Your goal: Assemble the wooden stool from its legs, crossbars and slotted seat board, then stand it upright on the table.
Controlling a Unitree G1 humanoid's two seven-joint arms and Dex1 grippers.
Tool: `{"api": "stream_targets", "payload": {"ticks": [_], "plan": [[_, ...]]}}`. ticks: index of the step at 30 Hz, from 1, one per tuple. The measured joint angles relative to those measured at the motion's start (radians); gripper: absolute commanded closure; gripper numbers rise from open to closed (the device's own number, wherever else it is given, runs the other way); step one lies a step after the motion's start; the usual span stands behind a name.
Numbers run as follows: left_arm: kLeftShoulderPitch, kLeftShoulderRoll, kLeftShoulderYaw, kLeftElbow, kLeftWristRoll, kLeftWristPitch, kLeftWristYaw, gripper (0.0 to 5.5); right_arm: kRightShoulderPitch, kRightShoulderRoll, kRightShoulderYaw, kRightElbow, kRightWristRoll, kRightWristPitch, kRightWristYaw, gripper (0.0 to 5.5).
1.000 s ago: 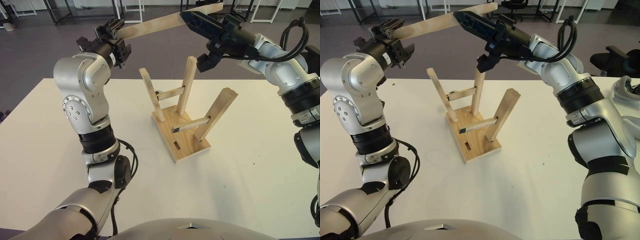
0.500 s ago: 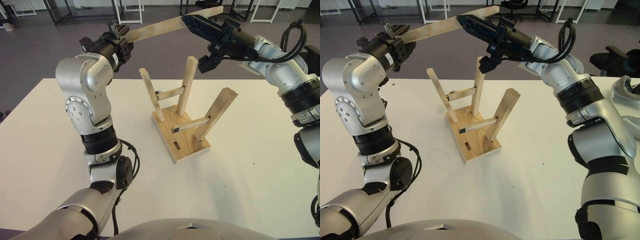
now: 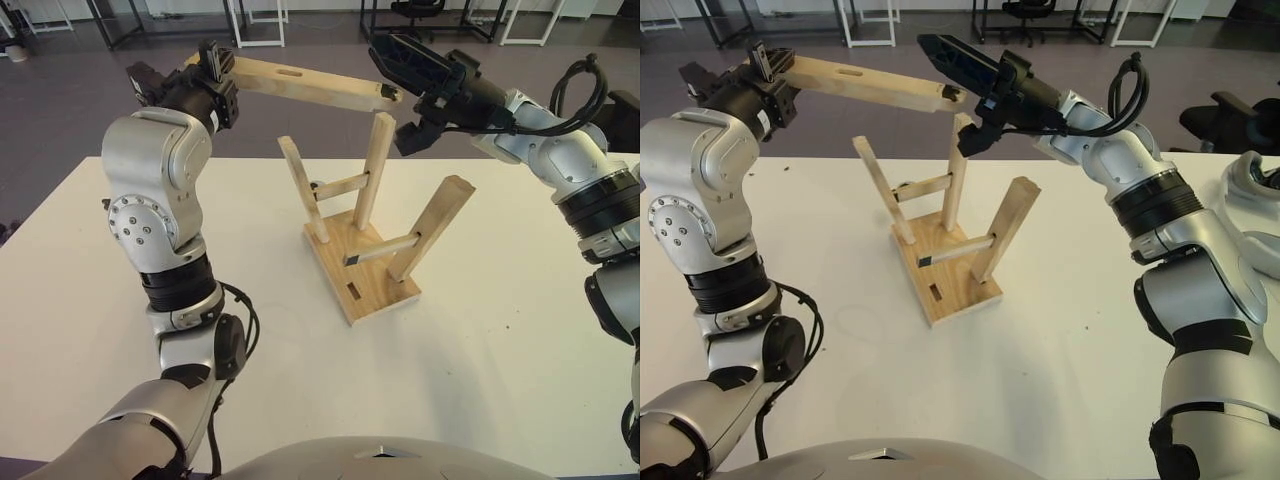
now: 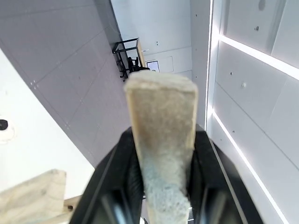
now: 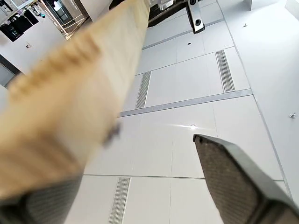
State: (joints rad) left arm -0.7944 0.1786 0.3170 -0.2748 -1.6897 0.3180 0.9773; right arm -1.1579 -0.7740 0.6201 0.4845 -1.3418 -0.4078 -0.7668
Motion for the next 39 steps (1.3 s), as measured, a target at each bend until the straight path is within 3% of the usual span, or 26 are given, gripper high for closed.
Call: {"api": "stream_targets", "payload": {"ticks": [5,10,14,17,20,26,33,39], "plan": [[0.034,0.195,0.049,-0.006,0.012,0.125,-0.178,4.47,0.088,-0.019,-0.165,0.043,0.300,-0.060,0.131,1.45],[0.066,0.357,0.106,-0.018,0.001,0.229,-0.339,4.47,0.187,-0.011,-0.338,0.140,0.860,-0.120,0.620,1.45],[0.250,0.467,0.126,-0.146,0.005,0.336,-0.463,4.47,0.373,0.044,-0.446,0.219,1.240,-0.022,1.083,1.45],[0.508,0.511,0.046,-0.421,0.050,0.435,-0.594,4.47,0.564,0.163,-0.468,0.412,1.352,0.075,1.334,1.45],[0.641,0.536,0.026,-0.495,0.166,0.452,-0.659,4.47,0.627,0.241,-0.458,0.504,1.344,0.085,1.380,1.45],[0.744,0.439,-0.010,-0.525,0.232,0.353,-0.591,4.47,0.594,0.320,-0.434,0.523,1.333,0.061,1.464,1.45],[0.930,0.297,-0.007,-0.507,0.320,0.247,-0.555,4.47,0.743,0.343,-0.410,0.270,1.354,0.062,1.569,1.45],[0.958,0.179,-0.055,-0.461,0.411,0.190,-0.559,4.47,0.820,0.388,-0.369,0.122,1.347,0.072,1.578,1.45]]}}
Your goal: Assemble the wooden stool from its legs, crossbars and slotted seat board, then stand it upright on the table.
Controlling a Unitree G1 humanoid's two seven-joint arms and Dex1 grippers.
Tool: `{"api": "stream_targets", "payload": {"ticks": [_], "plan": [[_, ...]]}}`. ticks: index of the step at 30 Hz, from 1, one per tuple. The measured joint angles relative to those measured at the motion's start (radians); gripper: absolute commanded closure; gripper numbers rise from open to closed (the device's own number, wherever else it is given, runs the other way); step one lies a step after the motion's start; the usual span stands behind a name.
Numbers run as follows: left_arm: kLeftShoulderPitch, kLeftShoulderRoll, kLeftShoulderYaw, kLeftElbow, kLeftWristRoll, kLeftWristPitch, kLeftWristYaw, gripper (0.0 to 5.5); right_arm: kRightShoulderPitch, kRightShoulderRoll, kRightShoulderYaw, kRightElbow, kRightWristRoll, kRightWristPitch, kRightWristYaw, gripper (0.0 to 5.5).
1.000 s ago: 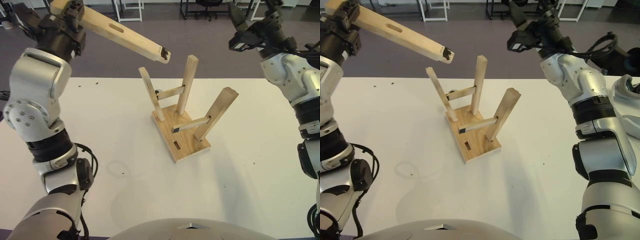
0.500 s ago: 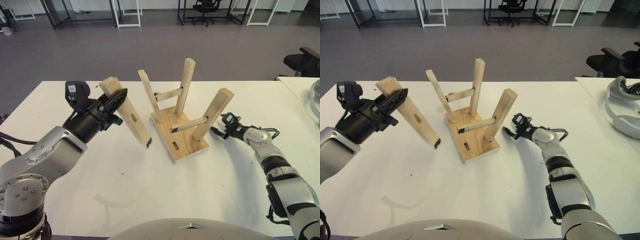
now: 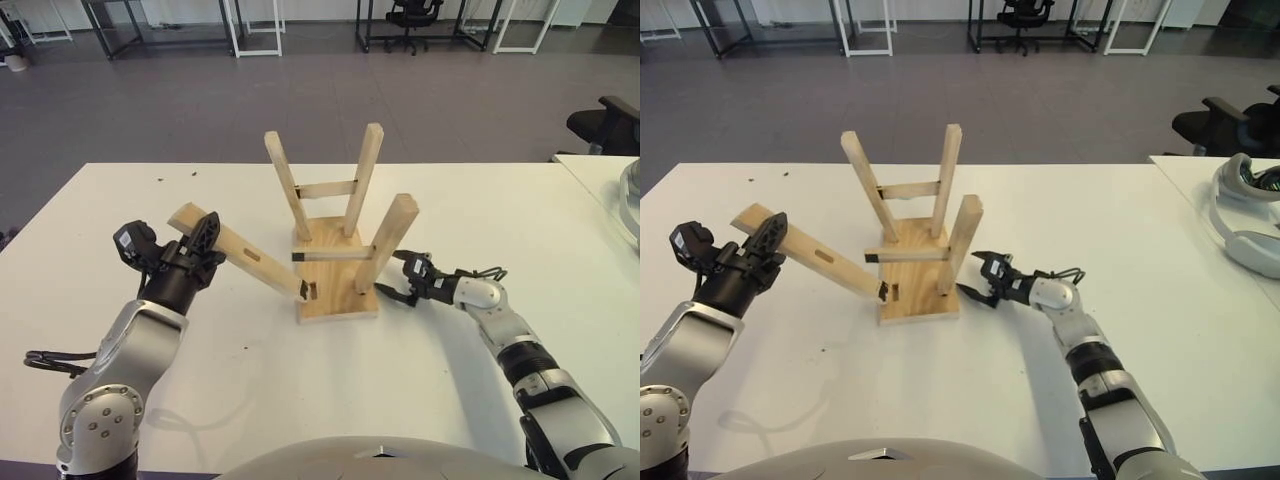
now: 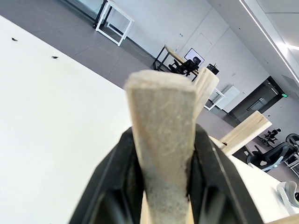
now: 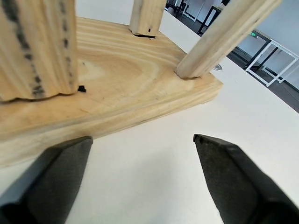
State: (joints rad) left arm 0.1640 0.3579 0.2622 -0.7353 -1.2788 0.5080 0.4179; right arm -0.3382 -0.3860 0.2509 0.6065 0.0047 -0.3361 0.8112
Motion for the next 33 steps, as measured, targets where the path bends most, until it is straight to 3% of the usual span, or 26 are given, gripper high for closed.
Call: {"api": "stream_targets", "payload": {"ticks": [11,18,22,27,33], "plan": [[-0.028,0.008,-0.019,0.096,0.211,-0.031,-0.139,4.47,0.044,0.021,0.023,-0.065,-0.013,0.000,-0.030,1.45],[-0.068,0.055,0.014,0.094,0.165,0.065,-0.129,4.47,0.062,0.004,0.017,-0.063,-0.013,-0.024,-0.072,1.45],[-0.122,0.079,-0.065,0.063,0.262,0.099,-0.114,4.47,0.070,0.005,0.018,-0.068,-0.014,-0.024,-0.092,1.45],[-0.128,0.007,-0.202,-0.010,0.411,0.103,-0.021,4.47,0.091,0.005,0.015,-0.082,-0.013,-0.020,-0.114,1.45],[-0.125,-0.023,-0.249,-0.027,0.515,0.103,-0.017,4.47,0.100,0.006,0.010,-0.097,-0.013,-0.003,-0.129,1.45]]}}
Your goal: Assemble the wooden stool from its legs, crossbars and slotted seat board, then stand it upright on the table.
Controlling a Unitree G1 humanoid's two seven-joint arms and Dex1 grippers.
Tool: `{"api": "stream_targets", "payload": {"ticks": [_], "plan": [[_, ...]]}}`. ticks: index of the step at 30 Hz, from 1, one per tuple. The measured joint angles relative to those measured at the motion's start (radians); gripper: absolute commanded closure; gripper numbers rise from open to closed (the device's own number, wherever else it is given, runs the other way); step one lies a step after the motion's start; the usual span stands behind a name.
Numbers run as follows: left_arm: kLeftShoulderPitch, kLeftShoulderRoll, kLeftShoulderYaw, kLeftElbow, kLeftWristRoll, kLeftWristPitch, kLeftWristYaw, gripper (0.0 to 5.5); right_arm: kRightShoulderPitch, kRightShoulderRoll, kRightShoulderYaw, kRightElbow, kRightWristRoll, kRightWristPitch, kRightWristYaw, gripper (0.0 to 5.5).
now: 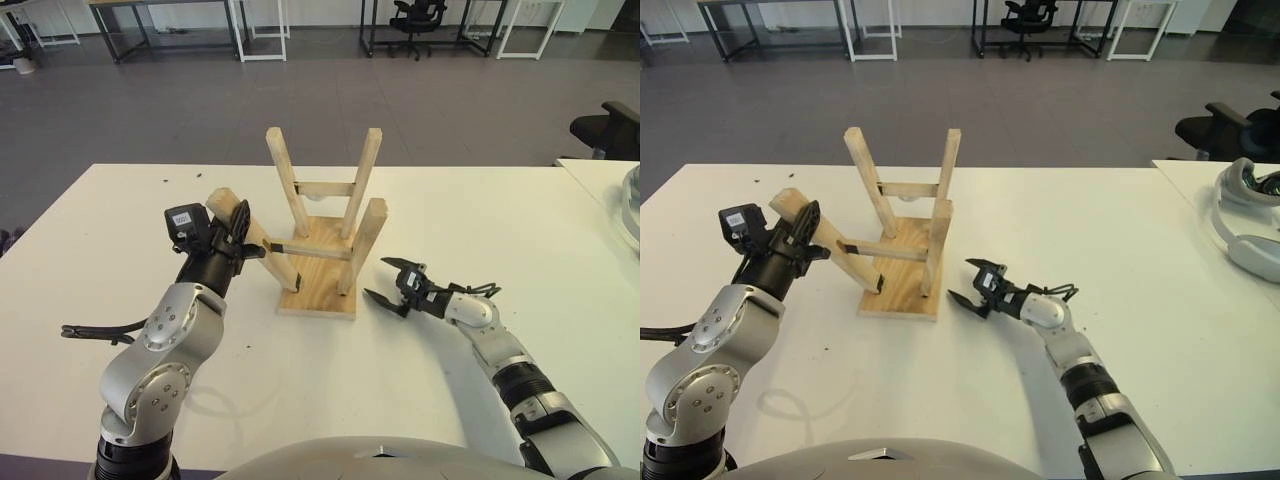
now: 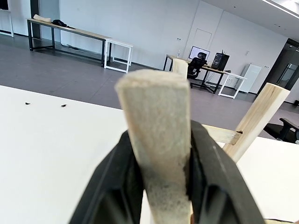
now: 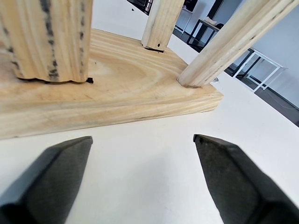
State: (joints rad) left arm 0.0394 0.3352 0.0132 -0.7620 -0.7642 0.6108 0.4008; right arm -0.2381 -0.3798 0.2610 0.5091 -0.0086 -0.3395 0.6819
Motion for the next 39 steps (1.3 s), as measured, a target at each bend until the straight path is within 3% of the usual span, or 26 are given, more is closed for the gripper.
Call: {"api": "stream_targets", "payload": {"ticks": [9,11,18,22,29,35,39], "plan": [[-0.063,0.005,-0.137,0.026,0.179,0.014,-0.030,4.47,0.012,0.015,-0.006,-0.019,0.002,0.021,-0.036,1.45],[-0.063,0.008,-0.142,0.037,0.198,0.005,-0.050,3.89,0.012,0.018,-0.006,-0.022,0.002,0.026,-0.038,1.45],[-0.084,0.022,-0.183,0.182,0.307,0.034,-0.162,2.85,0.016,0.036,-0.012,-0.029,0.004,0.054,-0.039,1.45],[-0.043,-0.041,-0.147,0.179,0.284,-0.006,-0.234,2.27,0.014,0.039,-0.043,-0.027,0.009,0.069,-0.058,1.45],[0.103,-0.074,-0.106,0.095,0.207,0.005,-0.361,0.99,0.017,0.052,-0.227,-0.162,0.163,0.188,-0.137,1.45],[0.180,-0.048,-0.057,0.010,0.147,0.007,-0.475,0.99,0.006,0.074,-0.313,-0.255,0.224,0.273,-0.196,1.45],[0.296,0.119,0.066,-0.029,0.055,0.037,-0.678,0.99,-0.013,0.075,-0.353,-0.303,0.246,0.315,-0.223,1.45]]}}
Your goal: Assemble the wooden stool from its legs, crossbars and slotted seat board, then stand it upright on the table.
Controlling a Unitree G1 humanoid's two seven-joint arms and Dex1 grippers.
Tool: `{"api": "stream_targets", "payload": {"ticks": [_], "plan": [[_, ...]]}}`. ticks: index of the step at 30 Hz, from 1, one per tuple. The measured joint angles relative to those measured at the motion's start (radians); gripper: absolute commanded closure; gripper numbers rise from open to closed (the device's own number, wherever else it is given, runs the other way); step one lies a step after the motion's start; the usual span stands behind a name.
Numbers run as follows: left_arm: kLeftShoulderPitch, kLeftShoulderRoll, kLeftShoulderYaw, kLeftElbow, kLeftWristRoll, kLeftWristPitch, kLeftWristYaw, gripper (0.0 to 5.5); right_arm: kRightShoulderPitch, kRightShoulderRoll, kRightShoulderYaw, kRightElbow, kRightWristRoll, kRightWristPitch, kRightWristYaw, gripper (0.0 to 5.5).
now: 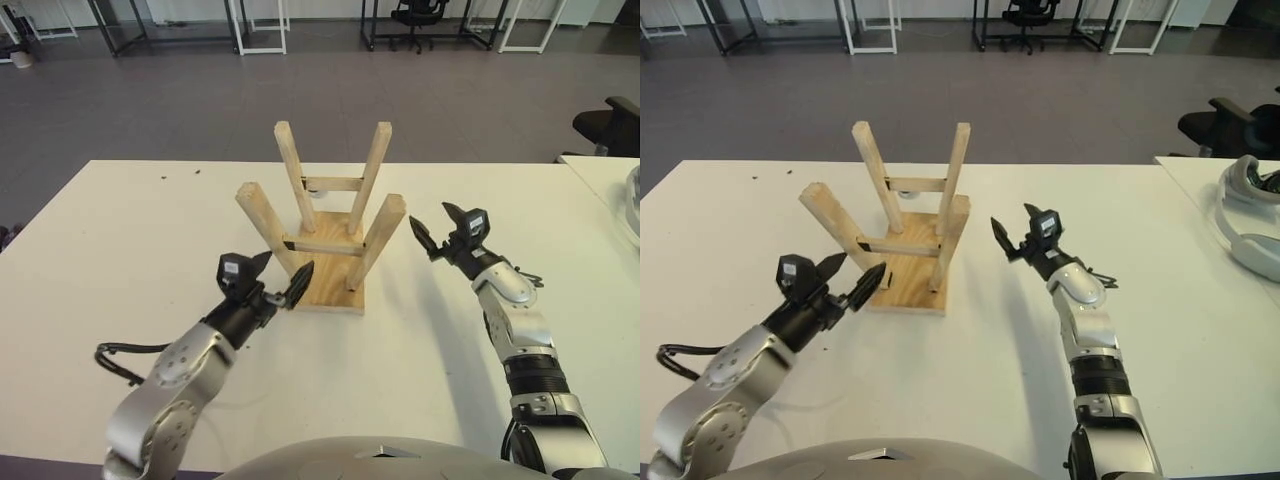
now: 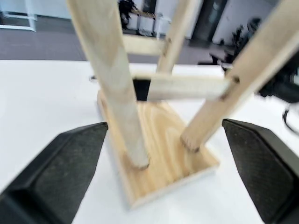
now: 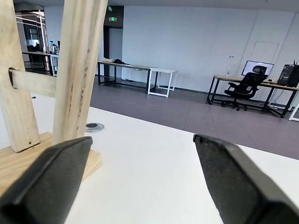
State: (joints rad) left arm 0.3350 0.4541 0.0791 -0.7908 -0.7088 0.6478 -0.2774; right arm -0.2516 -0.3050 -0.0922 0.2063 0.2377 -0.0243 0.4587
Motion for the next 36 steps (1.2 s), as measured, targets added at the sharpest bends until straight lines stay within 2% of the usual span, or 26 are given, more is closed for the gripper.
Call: {"api": "stream_targets", "payload": {"ticks": [2,3,4,5,7,10,12,13,15,17,19,25,31,34,36], "plan": [[0.042,0.139,0.164,0.007,-0.124,0.027,-0.167,0.99,-0.009,0.000,-0.039,-0.075,0.079,0.054,-0.003,1.45],[0.012,0.234,0.298,0.036,-0.217,0.046,-0.255,0.99,-0.028,0.000,-0.070,-0.138,0.149,0.106,-0.003,1.45],[-0.030,0.293,0.375,0.067,-0.270,0.051,-0.297,0.99,-0.048,0.000,-0.087,-0.173,0.197,0.144,-0.003,1.45],[-0.129,0.367,0.461,0.125,-0.344,0.052,-0.332,0.99,-0.088,-0.001,-0.110,-0.225,0.275,0.204,-0.008,1.45],[-0.370,0.446,0.514,0.250,-0.429,0.037,-0.327,0.99,-0.166,-0.001,-0.131,-0.313,0.397,0.297,-0.013,1.45],[-0.738,0.439,0.424,0.411,-0.418,0.025,-0.233,0.99,-0.270,0.003,-0.133,-0.378,0.520,0.391,-0.039,1.45],[-0.977,0.380,0.299,0.500,-0.394,0.028,-0.164,0.99,-0.377,0.004,-0.122,-0.462,0.650,0.510,-0.083,1.45],[-1.004,0.358,0.264,0.517,-0.376,0.027,-0.164,0.99,-0.408,0.003,-0.106,-0.498,0.674,0.542,-0.091,1.45],[-0.993,0.301,0.186,0.602,-0.314,0.023,-0.191,0.99,-0.385,0.000,-0.077,-0.537,0.710,0.619,-0.105,1.45],[-0.971,0.239,0.101,0.730,-0.208,-0.012,-0.226,0.99,-0.278,0.001,0.012,-0.532,0.682,0.696,-0.119,1.45],[-0.872,0.135,0.018,0.781,-0.157,-0.053,-0.261,0.99,-0.259,0.027,0.060,-0.499,0.643,0.697,-0.144,1.45],[-0.825,0.032,-0.108,0.770,0.054,-0.391,-0.259,0.99,-0.255,0.005,0.102,-0.416,0.455,0.605,-0.185,1.45],[-0.794,0.017,-0.133,0.724,0.132,-0.444,-0.249,0.99,-0.197,0.044,0.151,-0.425,0.429,0.629,-0.135,1.45],[-0.788,0.004,-0.093,0.700,0.120,-0.346,-0.200,0.99,-0.254,0.048,0.081,-0.430,0.433,0.598,-0.127,1.45],[-0.830,0.002,-0.027,0.655,0.048,-0.254,-0.151,0.99,-0.304,0.045,0.020,-0.412,0.444,0.584,-0.125,1.45]]}}
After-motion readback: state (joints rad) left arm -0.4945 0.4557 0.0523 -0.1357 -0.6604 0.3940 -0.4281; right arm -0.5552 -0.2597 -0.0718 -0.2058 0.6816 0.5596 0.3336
